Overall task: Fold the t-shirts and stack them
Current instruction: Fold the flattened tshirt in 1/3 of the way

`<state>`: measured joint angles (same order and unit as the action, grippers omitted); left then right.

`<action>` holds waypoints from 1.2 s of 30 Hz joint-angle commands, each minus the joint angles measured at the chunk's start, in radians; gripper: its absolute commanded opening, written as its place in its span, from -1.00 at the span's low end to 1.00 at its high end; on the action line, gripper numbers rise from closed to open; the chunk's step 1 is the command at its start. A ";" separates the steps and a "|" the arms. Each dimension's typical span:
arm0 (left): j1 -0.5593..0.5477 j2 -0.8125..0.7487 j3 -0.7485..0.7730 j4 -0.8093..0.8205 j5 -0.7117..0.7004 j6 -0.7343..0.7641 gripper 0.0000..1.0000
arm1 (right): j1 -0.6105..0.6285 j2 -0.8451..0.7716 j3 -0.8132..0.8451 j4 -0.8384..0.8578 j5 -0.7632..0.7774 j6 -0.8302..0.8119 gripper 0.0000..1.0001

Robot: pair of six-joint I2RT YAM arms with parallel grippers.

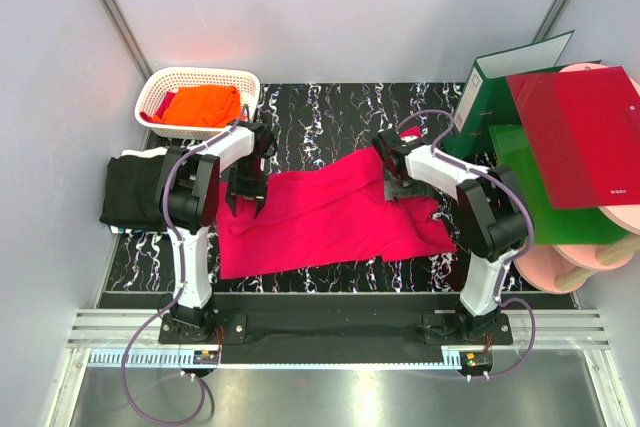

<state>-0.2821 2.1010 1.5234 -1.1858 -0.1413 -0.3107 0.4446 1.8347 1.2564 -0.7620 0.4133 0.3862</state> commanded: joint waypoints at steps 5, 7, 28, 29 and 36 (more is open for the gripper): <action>0.003 -0.047 -0.037 0.032 -0.023 -0.010 0.18 | 0.031 0.146 0.129 0.052 0.220 0.002 0.43; 0.003 -0.050 -0.042 0.034 -0.024 -0.011 0.18 | 0.031 0.161 0.149 0.044 0.245 0.002 0.44; 0.001 -0.025 -0.031 0.026 -0.026 -0.007 0.15 | 0.029 0.235 0.236 0.050 0.265 -0.006 -0.10; 0.001 -0.029 -0.031 0.025 -0.030 -0.005 0.15 | 0.031 0.247 0.247 0.049 0.257 -0.004 -0.56; 0.001 -0.019 -0.032 0.025 -0.030 -0.010 0.14 | 0.031 0.282 0.307 0.050 0.211 -0.055 -0.93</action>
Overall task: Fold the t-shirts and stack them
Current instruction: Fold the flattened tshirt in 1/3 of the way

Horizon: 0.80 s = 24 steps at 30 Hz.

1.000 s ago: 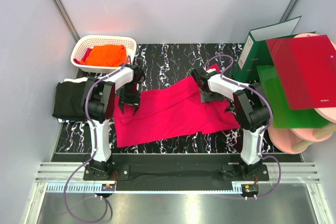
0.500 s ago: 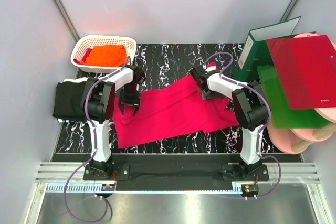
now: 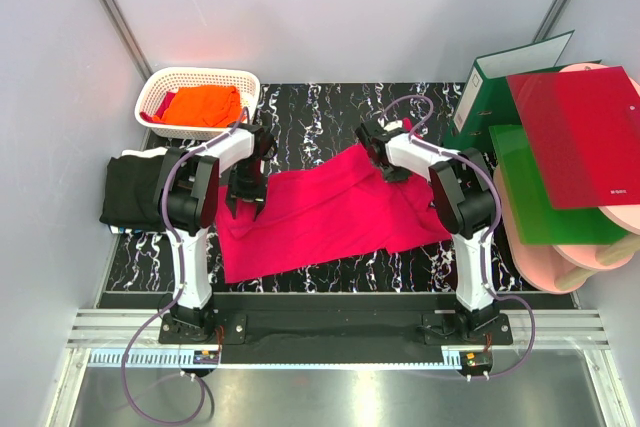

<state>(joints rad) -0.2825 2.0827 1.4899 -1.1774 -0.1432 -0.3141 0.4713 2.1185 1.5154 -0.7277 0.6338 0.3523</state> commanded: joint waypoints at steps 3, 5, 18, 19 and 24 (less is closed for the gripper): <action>0.002 -0.004 0.004 0.016 -0.030 -0.008 0.14 | 0.004 -0.046 0.034 0.017 -0.016 -0.029 -1.00; 0.002 -0.003 0.003 0.016 -0.030 -0.008 0.13 | 0.004 -0.098 0.023 0.016 -0.022 -0.033 -1.00; 0.002 0.028 0.015 0.022 -0.019 0.000 0.11 | 0.004 -0.325 -0.040 -0.078 -0.057 -0.009 -1.00; 0.002 0.030 0.015 0.024 -0.019 0.001 0.11 | 0.004 -0.315 -0.044 -0.082 -0.054 0.000 -0.94; 0.002 0.039 0.018 0.024 -0.009 0.007 0.22 | 0.004 -0.273 -0.078 -0.085 -0.118 0.039 0.44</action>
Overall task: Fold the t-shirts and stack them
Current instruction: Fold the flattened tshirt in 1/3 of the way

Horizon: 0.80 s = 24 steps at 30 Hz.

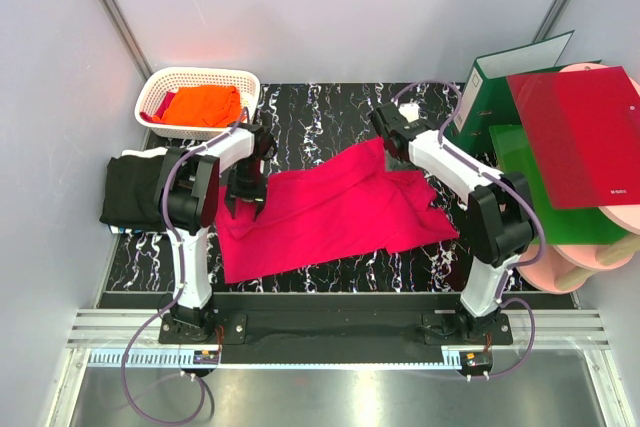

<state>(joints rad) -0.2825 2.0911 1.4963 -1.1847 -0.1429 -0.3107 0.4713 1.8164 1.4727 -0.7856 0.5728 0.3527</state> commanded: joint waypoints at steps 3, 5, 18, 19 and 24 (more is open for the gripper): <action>0.002 0.029 0.005 0.031 -0.011 0.009 0.28 | 0.004 0.038 -0.063 0.011 -0.094 0.049 0.74; 0.002 0.027 0.002 0.031 -0.011 0.010 0.29 | 0.003 0.050 -0.069 0.028 -0.111 0.046 0.77; 0.002 0.018 -0.005 0.033 -0.015 0.005 0.28 | 0.004 0.193 -0.023 0.054 -0.079 0.035 0.65; 0.002 0.018 -0.008 0.031 -0.018 0.004 0.29 | 0.004 0.210 -0.020 0.057 -0.077 0.038 0.64; 0.002 0.011 -0.021 0.034 -0.023 0.005 0.28 | 0.004 0.209 0.015 0.057 -0.082 0.035 0.63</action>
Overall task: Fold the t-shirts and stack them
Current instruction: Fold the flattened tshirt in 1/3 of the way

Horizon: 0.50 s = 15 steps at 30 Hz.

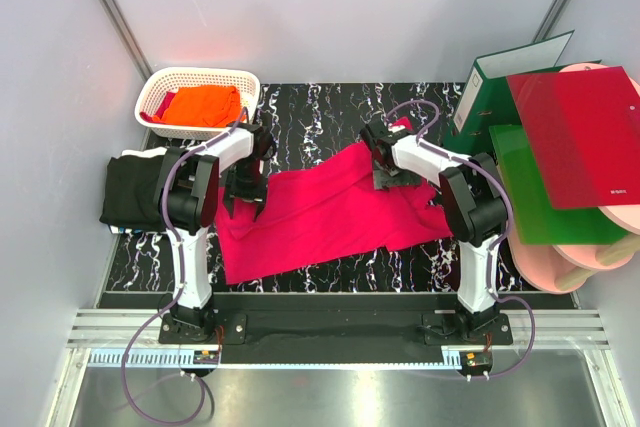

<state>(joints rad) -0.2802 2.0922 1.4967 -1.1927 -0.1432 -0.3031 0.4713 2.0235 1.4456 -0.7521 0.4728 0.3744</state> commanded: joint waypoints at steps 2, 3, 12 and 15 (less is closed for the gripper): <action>-0.001 0.012 -0.023 0.042 -0.022 -0.002 0.28 | 0.004 -0.017 0.047 0.023 0.017 0.008 0.63; -0.001 0.014 -0.021 0.042 -0.021 -0.004 0.28 | 0.003 -0.034 0.047 0.023 0.021 0.006 0.63; -0.001 0.023 -0.009 0.039 -0.019 -0.001 0.27 | -0.008 -0.071 0.056 0.020 0.059 -0.020 0.62; -0.001 0.028 -0.009 0.039 -0.018 -0.001 0.26 | -0.011 -0.084 0.064 0.017 0.070 -0.019 0.61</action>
<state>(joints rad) -0.2806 2.0922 1.4963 -1.1934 -0.1429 -0.3031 0.4690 2.0182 1.4651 -0.7513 0.4881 0.3599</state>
